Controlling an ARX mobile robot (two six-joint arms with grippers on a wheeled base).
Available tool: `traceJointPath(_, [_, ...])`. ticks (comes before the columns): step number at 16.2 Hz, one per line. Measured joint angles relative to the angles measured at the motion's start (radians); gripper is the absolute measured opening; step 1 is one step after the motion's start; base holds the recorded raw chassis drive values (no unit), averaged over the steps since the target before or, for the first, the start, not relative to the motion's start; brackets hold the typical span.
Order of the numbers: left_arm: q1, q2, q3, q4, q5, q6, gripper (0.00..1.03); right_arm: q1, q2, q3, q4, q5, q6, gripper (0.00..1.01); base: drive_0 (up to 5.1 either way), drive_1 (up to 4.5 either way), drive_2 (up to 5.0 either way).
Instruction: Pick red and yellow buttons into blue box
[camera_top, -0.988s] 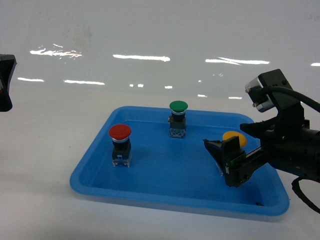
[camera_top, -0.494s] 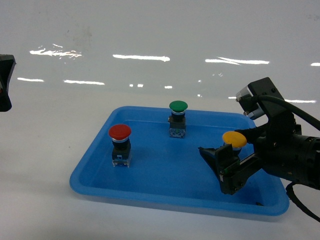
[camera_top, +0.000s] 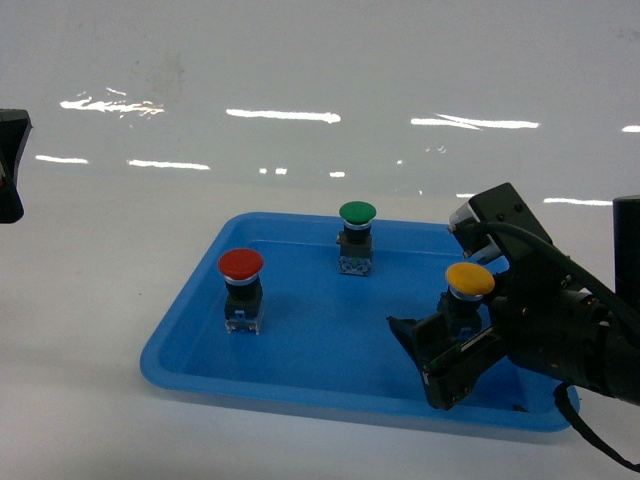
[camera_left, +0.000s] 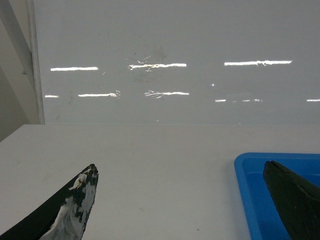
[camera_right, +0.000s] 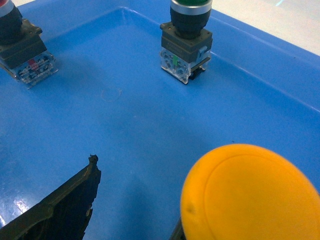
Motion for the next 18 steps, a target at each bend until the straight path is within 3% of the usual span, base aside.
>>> traceJointPath(4, [0.0, 0.0, 0.0, 0.0, 0.0, 0.0, 0.98, 0.0, 0.008, 0.017, -0.002, 0.014, -0.024, 0.98, 0.0, 0.0, 0.0])
traceJointPath(5, [0.0, 0.0, 0.0, 0.0, 0.0, 0.0, 0.98, 0.0, 0.008, 0.017, -0.002, 0.015, -0.025, 0.92, 0.0, 0.0, 0.0])
traceJointPath(12, [0.0, 0.0, 0.0, 0.0, 0.0, 0.0, 0.98, 0.0, 0.008, 0.018, -0.001, 0.016, -0.031, 0.29, 0.0, 0.0, 0.0])
traceJointPath(16, [0.0, 0.0, 0.0, 0.0, 0.0, 0.0, 0.98, -0.003, 0.003, 0.013, 0.011, 0.02, -0.026, 0.26, 0.0, 0.0, 0.0])
traceJointPath(18, [0.0, 0.0, 0.0, 0.0, 0.0, 0.0, 0.98, -0.023, -0.086, -0.05, 0.012, 0.02, 0.011, 0.26, 0.0, 0.0, 0.0])
